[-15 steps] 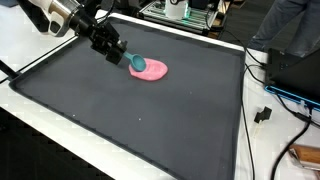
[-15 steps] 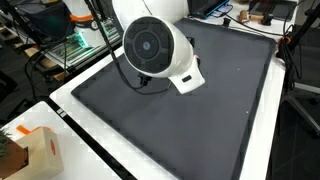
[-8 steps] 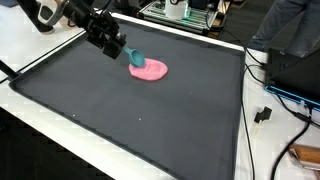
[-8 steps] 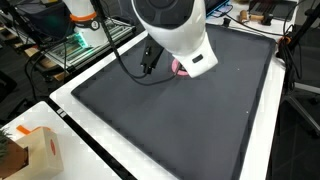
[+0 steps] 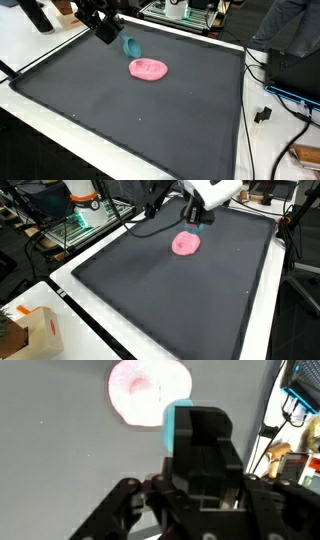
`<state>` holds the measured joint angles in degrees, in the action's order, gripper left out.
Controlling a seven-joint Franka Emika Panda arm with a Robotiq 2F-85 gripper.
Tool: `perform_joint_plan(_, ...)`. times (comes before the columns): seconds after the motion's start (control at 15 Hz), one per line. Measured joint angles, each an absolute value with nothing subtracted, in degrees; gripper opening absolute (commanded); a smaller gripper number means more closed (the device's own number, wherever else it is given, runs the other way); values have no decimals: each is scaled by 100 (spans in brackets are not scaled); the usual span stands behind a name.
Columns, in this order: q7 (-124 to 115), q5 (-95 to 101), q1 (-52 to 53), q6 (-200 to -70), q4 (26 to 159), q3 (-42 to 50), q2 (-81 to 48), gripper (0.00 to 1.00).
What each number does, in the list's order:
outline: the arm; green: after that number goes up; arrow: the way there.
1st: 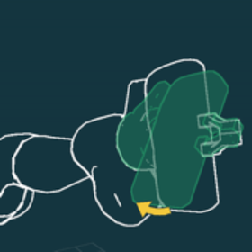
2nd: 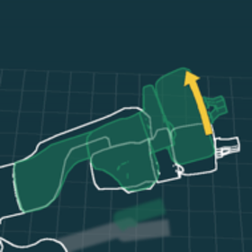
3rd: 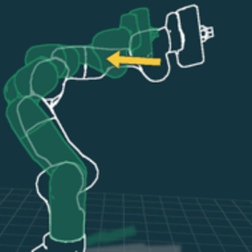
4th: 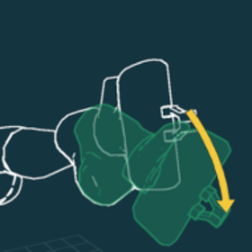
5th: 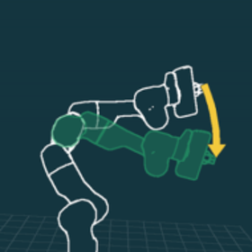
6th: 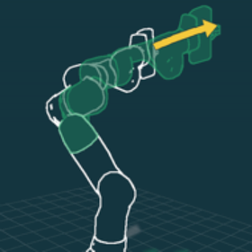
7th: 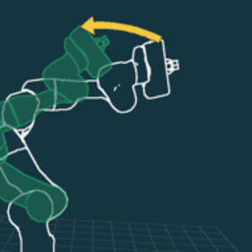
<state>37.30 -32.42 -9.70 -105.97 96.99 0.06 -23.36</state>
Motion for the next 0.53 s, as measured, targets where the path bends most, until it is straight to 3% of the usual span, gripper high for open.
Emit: perform_joint_plan(0.53,2438,-1803,-314,-11985,10312,-57,-1805,25)
